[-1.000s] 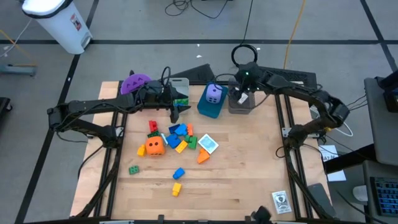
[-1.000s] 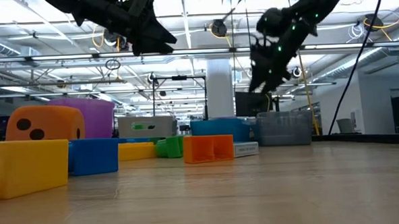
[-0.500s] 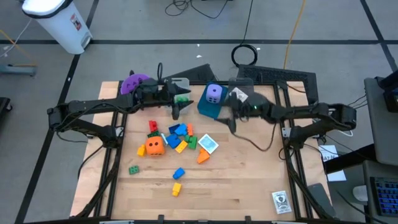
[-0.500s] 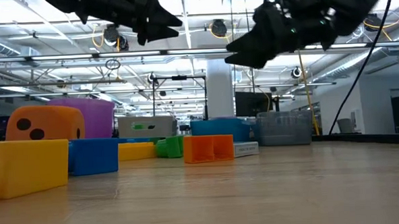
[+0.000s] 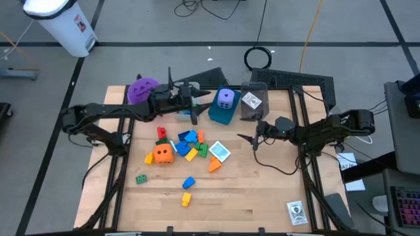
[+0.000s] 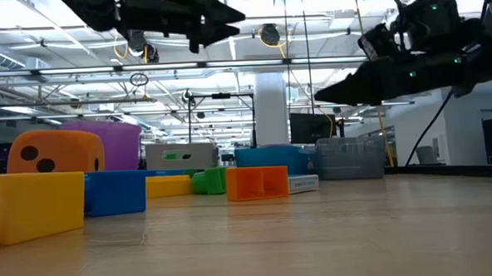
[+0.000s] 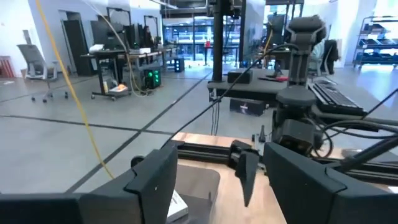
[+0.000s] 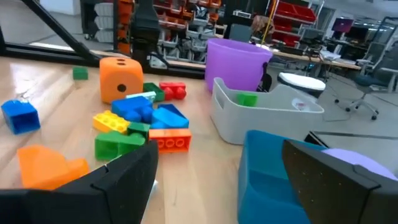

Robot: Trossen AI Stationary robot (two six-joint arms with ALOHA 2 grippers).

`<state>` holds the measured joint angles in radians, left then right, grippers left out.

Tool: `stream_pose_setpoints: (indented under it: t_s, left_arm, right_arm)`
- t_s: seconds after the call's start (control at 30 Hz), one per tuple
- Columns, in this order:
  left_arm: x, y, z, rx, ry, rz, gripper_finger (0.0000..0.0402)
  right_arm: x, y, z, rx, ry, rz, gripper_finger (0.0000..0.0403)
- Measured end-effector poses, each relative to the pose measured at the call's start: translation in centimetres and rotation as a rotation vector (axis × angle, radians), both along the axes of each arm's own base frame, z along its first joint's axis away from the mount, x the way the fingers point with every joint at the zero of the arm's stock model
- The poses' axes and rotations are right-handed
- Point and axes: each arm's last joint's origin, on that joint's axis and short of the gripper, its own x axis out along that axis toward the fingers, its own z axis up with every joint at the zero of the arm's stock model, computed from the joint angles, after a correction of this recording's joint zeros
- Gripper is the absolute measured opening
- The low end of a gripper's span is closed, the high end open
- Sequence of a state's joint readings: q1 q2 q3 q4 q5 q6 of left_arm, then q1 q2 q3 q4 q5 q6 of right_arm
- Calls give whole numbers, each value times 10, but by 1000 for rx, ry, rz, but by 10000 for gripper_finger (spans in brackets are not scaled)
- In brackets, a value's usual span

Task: Pick & Place Toys
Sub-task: Put the red game piece into the gray bin

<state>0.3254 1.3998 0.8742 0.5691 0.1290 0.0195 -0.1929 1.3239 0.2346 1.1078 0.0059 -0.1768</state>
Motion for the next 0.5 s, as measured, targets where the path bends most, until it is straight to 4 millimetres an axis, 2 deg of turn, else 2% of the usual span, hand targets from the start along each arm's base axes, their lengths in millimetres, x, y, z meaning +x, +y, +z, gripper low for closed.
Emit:
stream_pose_setpoints:
  t_s: [0.3,0.5]
  left_arm:
    - [32,11,-40,-2,-27,1,243]
    - [31,17,-42,-13,-32,12,243]
  right_arm:
    - [-4,0,-5,-41,28,5,329]
    - [-4,0,-5,-48,27,5,329]
